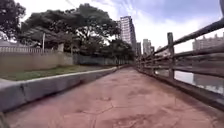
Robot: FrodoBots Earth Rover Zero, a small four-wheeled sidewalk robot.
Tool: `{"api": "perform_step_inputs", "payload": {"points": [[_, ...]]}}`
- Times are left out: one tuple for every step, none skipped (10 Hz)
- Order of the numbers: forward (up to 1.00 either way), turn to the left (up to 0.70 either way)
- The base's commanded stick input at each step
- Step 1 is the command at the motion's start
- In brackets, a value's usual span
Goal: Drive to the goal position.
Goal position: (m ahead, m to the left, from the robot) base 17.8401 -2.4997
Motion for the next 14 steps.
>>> {"api": "perform_step_inputs", "payload": {"points": [[0.97, 0.00], [0.97, 0.00], [0.97, 0.00], [0.97, 0.00], [0.97, 0.00], [0.97, 0.00], [0.97, 0.00], [0.97, -0.02], [0.97, -0.16], [0.97, -0.30], [0.97, -0.30], [0.97, -0.30], [0.97, -0.26], [0.97, -0.16]]}}
